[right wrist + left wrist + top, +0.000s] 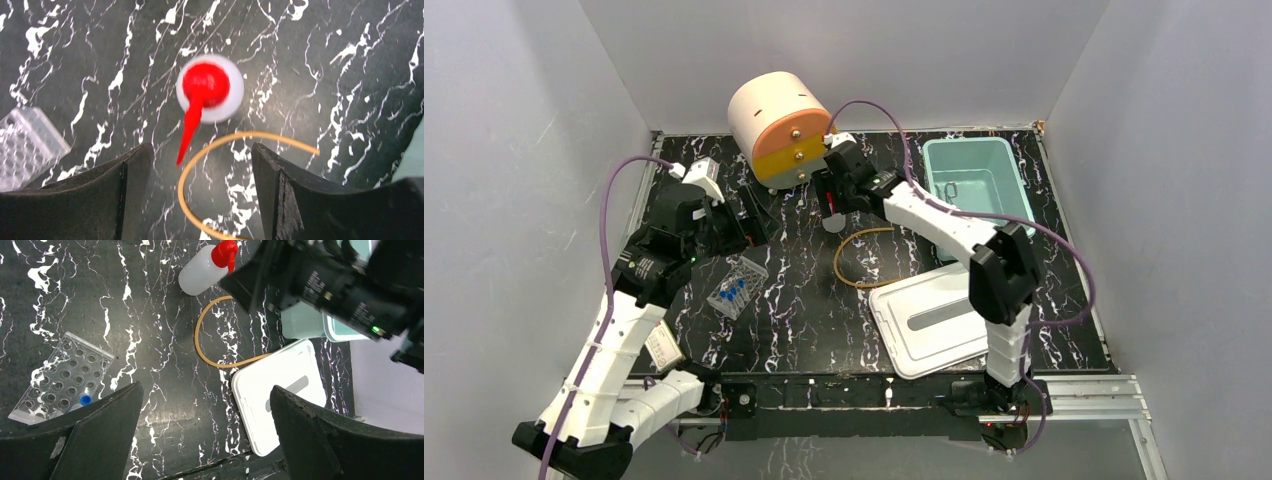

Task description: Organize the chemistry lab equipment

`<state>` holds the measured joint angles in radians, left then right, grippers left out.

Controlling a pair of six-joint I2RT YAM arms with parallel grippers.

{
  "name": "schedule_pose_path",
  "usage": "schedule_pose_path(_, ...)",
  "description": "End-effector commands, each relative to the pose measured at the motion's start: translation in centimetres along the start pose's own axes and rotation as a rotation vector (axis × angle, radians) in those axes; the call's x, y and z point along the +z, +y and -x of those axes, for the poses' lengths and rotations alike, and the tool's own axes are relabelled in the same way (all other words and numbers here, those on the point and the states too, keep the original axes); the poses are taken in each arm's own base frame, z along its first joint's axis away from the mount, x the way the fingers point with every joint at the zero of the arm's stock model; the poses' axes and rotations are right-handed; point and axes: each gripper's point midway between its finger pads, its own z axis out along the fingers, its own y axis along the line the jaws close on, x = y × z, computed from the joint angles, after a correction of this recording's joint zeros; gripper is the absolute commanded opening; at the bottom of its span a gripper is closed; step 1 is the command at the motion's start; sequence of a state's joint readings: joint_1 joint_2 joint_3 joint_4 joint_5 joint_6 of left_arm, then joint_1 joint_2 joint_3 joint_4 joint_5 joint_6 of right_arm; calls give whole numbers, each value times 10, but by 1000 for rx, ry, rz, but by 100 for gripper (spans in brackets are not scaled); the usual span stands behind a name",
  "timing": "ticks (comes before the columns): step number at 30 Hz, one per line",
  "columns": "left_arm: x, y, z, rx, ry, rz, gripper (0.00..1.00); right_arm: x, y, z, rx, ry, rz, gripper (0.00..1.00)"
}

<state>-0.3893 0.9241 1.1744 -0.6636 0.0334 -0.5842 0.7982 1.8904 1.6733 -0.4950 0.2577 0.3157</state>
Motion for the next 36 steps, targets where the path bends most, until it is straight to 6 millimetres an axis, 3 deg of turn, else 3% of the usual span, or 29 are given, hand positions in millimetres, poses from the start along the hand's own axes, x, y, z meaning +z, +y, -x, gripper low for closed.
schedule_pose_path(1,-8,3,2,5,-15,13,98,18,3,27,15,-48,-51,81)
schedule_pose_path(6,-8,7,5,12,-29,41,98,47,-1,31,37,-16,-138,82)
schedule_pose_path(11,-10,11,4,20,-28,53,98,70,-8,6,39,99,-217,82)
schedule_pose_path(17,-11,14,0,26,-22,65,98,77,-9,-7,31,134,-243,76)
schedule_pose_path(23,-12,16,-2,24,-20,63,98,73,-8,2,31,83,-227,59)
schedule_pose_path(28,-17,15,-1,23,-28,60,98,63,-1,26,22,25,-187,50)
schedule_pose_path(32,-20,14,-4,17,-19,54,98,38,4,49,17,-17,-158,49)
schedule_pose_path(36,-20,13,-9,14,-3,44,98,-4,10,77,-18,-89,-83,49)
